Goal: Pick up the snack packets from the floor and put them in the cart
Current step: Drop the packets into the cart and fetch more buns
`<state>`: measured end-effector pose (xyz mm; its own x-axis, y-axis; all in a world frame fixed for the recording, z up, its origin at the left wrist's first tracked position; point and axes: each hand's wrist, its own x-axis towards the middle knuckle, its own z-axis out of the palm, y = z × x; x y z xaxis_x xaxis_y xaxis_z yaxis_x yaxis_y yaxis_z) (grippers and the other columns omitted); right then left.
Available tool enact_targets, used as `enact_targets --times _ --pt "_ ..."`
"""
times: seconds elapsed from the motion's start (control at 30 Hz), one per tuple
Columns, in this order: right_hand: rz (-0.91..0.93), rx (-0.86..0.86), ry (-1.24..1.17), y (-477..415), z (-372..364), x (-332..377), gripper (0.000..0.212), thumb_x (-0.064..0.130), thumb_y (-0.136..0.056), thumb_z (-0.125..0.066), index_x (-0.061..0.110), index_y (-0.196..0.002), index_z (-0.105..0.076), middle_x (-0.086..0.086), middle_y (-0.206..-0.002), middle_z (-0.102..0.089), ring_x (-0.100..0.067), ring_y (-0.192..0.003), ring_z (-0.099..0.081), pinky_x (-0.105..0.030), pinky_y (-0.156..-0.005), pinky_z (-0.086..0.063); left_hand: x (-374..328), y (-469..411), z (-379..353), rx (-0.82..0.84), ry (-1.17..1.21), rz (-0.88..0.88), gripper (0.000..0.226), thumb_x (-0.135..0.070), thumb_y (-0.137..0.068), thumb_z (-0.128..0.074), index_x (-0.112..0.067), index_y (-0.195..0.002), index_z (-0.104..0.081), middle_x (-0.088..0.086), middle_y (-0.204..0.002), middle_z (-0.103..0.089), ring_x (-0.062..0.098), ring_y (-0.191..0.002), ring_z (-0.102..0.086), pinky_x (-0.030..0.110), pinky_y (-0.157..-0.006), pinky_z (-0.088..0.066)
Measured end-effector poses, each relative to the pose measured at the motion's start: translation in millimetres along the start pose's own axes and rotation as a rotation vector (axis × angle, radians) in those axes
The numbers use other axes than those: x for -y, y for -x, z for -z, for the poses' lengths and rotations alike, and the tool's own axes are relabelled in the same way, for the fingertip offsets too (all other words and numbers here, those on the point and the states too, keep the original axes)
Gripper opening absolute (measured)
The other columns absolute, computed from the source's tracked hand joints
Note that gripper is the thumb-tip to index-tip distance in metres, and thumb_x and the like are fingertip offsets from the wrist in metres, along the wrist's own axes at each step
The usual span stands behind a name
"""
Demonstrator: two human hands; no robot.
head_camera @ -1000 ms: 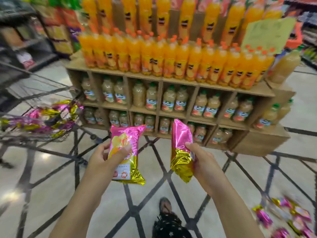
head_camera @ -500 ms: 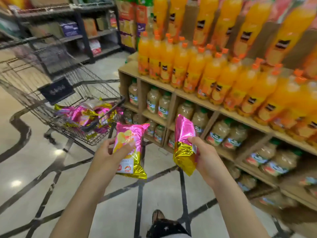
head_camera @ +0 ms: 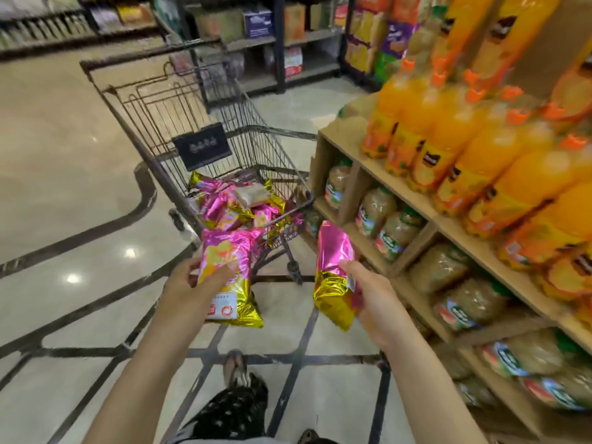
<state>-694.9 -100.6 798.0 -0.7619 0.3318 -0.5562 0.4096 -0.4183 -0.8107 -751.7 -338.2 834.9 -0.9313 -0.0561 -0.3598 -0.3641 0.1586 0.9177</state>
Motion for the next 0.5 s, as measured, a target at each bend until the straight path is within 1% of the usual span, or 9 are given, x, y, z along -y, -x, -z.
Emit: enact_targets --times 0.07,0.13,0.23,0.33,0.37,0.4,0.43,0.47,0.5 --pt "-0.019 -0.021 0.012 -25 -9 9 0.035 0.028 -0.087 -0.067 -0.004 -0.104 -0.068 -0.018 -0.087 -0.066 -0.03 -0.082 -0.063 -0.045 -0.082 -0.052 -5 -31 -3 -0.009 0.008 0.008 0.042 -0.033 -0.084 -0.072 -0.019 -0.121 -0.057 0.001 -0.095 -0.068 0.012 -0.071 -0.066 0.024 -0.055 -0.047" --pt "-0.013 -0.033 0.011 -51 -18 20 0.022 0.024 -0.091 -0.062 0.003 -0.095 -0.07 -0.016 -0.085 -0.07 -0.029 -0.079 -0.066 -0.043 -0.083 -0.054 -13 -62 -5 -0.005 0.021 0.012 0.039 -0.033 -0.085 -0.071 -0.018 -0.118 -0.056 0.002 -0.094 -0.067 0.014 -0.071 -0.065 0.024 -0.055 -0.046" --pt "0.003 -0.058 -0.006 -89 -49 39 0.021 0.024 -0.091 -0.062 0.005 -0.089 -0.072 -0.018 -0.085 -0.07 -0.03 -0.078 -0.066 -0.046 -0.086 -0.053 -27 -113 -2 -0.002 0.032 0.022 0.04 -0.034 -0.085 -0.071 -0.017 -0.117 -0.054 0.006 -0.099 -0.066 0.017 -0.076 -0.066 0.026 -0.056 -0.046" --pt "-0.019 -0.022 0.064 -128 -92 58 0.026 0.031 -0.084 -0.069 0.006 -0.081 -0.073 -0.021 -0.087 -0.068 -0.032 -0.081 -0.064 -0.053 -0.088 -0.052 -44 -166 7 -0.002 0.009 0.03 0.037 -0.034 -0.085 -0.072 -0.018 -0.114 -0.055 0.005 -0.098 -0.066 0.016 -0.075 -0.066 0.022 -0.052 -0.047" --pt "-0.037 -0.018 0.095 -139 -107 64 0.03 0.037 -0.077 -0.074 0.008 -0.085 -0.072 -0.021 -0.085 -0.064 -0.032 -0.08 -0.062 -0.055 -0.086 -0.052 -49 -182 11 0.004 -0.003 0.028 0.038 -0.034 -0.085 -0.073 -0.017 -0.114 -0.056 0.005 -0.099 -0.067 0.018 -0.077 -0.067 0.025 -0.056 -0.05" --pt "-0.053 -0.013 0.125 -150 -120 70 0.043 0.044 -0.068 -0.079 0.01 -0.093 -0.07 -0.019 -0.084 -0.059 -0.03 -0.08 -0.058 -0.053 -0.082 -0.051 -55 -198 14 0.012 -0.013 0.03 0.04 -0.034 -0.083 -0.075 -0.017 -0.115 -0.057 0.006 -0.102 -0.068 0.021 -0.08 -0.068 0.03 -0.062 -0.053" --pt "-0.066 -0.004 0.146 -164 -130 73 0.054 0.05 -0.059 -0.082 0.014 -0.096 -0.065 -0.014 -0.086 -0.054 -0.028 -0.079 -0.054 -0.049 -0.077 -0.049 -60 -213 16 0.022 -0.021 0.038 0.044 -0.035 -0.08 -0.078 -0.018 -0.114 -0.058 0.007 -0.104 -0.069 0.024 -0.083 -0.069 0.036 -0.07 -0.056" --pt "-0.081 0.0 0.157 -177 -141 77 0.06 0.054 -0.053 -0.083 0.015 -0.094 -0.062 -0.009 -0.088 -0.051 -0.026 -0.08 -0.051 -0.046 -0.077 -0.047 -65 -227 19 0.03 -0.026 0.048 0.045 -0.037 -0.076 -0.081 -0.019 -0.111 -0.058 0.007 -0.103 -0.069 0.027 -0.084 -0.07 0.042 -0.075 -0.057" --pt "-0.093 -0.003 0.158 -188 -150 81 0.063 0.055 -0.052 -0.081 0.01 -0.091 -0.062 -0.009 -0.089 -0.052 -0.027 -0.08 -0.052 -0.047 -0.079 -0.049 -69 -240 21 0.033 -0.03 0.058 0.043 -0.037 -0.075 -0.082 -0.02 -0.107 -0.058 0.007 -0.102 -0.069 0.028 -0.084 -0.07 0.044 -0.078 -0.057"
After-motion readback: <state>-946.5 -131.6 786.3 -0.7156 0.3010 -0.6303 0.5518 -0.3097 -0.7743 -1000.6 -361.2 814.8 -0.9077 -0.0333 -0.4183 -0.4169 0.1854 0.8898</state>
